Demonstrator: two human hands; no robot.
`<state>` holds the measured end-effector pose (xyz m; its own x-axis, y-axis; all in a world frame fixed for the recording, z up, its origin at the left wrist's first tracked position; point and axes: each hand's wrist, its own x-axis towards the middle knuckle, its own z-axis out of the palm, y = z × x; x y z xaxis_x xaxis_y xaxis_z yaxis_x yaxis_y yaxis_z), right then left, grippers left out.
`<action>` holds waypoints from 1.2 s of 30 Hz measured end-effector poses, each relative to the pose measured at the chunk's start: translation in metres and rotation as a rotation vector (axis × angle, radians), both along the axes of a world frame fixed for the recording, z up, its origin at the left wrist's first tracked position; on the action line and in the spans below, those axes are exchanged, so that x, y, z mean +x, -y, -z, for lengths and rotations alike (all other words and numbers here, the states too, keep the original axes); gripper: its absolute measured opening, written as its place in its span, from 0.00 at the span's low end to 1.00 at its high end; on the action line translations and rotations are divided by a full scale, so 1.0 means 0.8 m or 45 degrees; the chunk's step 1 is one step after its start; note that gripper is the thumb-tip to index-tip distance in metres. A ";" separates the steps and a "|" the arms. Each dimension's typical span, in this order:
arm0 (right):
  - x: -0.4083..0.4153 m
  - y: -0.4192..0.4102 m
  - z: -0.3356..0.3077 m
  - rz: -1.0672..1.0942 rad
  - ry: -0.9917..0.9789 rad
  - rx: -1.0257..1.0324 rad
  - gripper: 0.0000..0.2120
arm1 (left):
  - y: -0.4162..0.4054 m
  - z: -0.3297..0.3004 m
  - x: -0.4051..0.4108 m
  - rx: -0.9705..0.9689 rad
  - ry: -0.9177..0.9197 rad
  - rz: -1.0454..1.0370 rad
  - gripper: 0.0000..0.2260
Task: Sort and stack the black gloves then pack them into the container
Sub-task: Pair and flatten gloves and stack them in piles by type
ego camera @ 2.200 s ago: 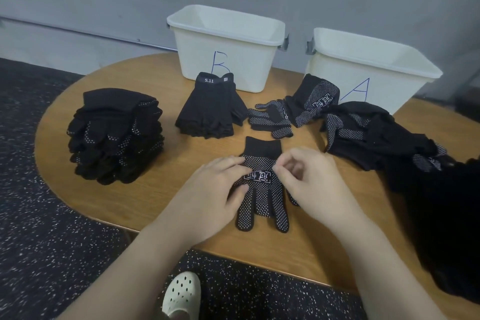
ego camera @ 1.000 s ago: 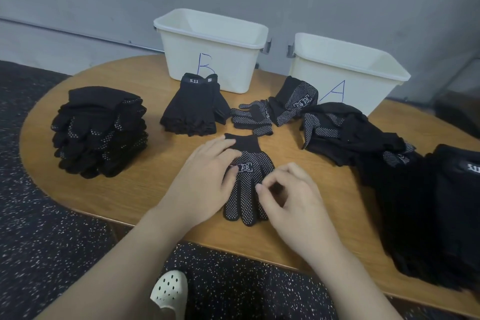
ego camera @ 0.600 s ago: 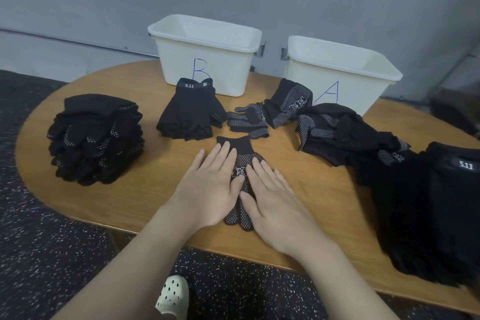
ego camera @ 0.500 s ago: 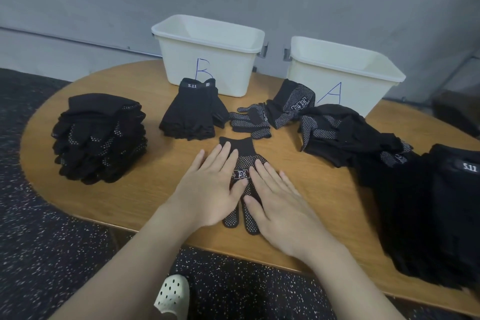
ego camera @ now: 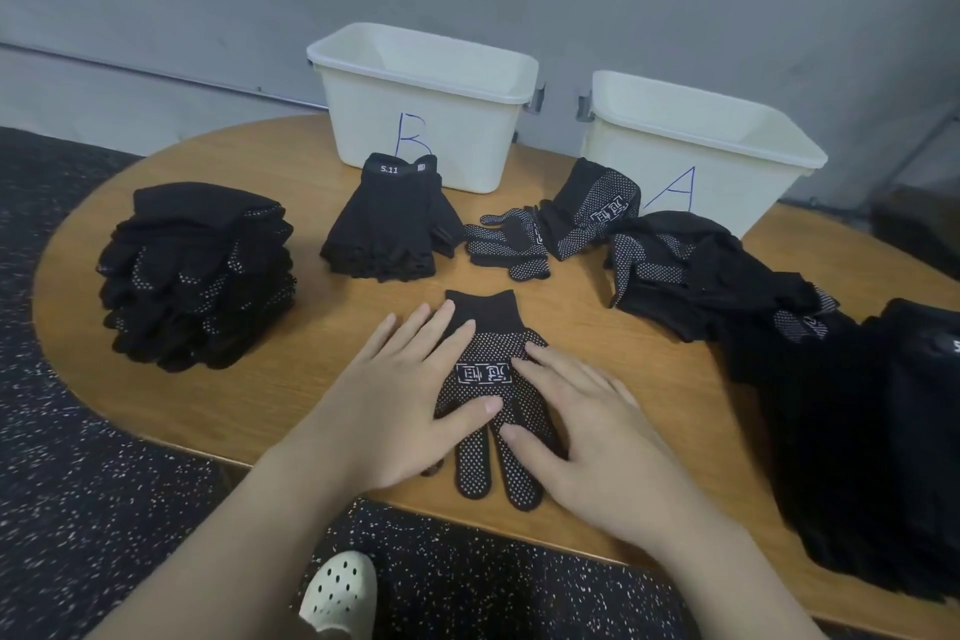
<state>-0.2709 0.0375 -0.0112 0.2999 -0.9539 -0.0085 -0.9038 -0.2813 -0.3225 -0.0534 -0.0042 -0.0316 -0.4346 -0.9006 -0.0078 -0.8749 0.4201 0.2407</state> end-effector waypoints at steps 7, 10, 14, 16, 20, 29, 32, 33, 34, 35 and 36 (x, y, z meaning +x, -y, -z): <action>-0.024 0.047 -0.005 0.127 0.419 -0.321 0.12 | 0.015 -0.011 0.011 0.034 -0.156 -0.082 0.34; -0.021 0.075 0.006 0.266 0.488 -0.317 0.07 | 0.019 -0.011 -0.007 -0.034 -0.161 -0.047 0.34; -0.010 0.104 0.021 0.314 0.412 -0.321 0.07 | 0.009 -0.006 -0.036 -0.044 -0.107 -0.039 0.44; -0.002 0.116 0.018 0.376 0.415 -0.299 0.11 | 0.005 -0.002 -0.041 -0.034 -0.092 -0.065 0.46; 0.012 0.132 0.016 0.477 0.372 -0.344 0.17 | 0.005 0.000 -0.033 -0.052 -0.101 -0.069 0.47; 0.025 0.161 0.005 0.688 0.077 -0.357 0.15 | 0.006 -0.006 0.012 -0.026 -0.050 -0.051 0.47; 0.031 0.167 0.004 0.744 0.086 -0.339 0.13 | 0.005 -0.009 0.022 0.001 -0.049 -0.041 0.49; 0.032 0.168 0.002 0.772 0.105 -0.334 0.12 | 0.006 -0.010 0.024 0.019 -0.058 -0.036 0.49; 0.032 0.168 0.002 0.795 0.128 -0.332 0.12 | 0.006 -0.010 0.025 0.042 -0.069 -0.035 0.49; 0.032 0.168 0.000 0.811 0.152 -0.334 0.11 | 0.007 -0.011 0.024 0.062 -0.075 -0.039 0.48; 0.032 0.166 -0.001 0.821 0.181 -0.343 0.10 | 0.008 -0.011 0.023 0.076 -0.078 -0.043 0.48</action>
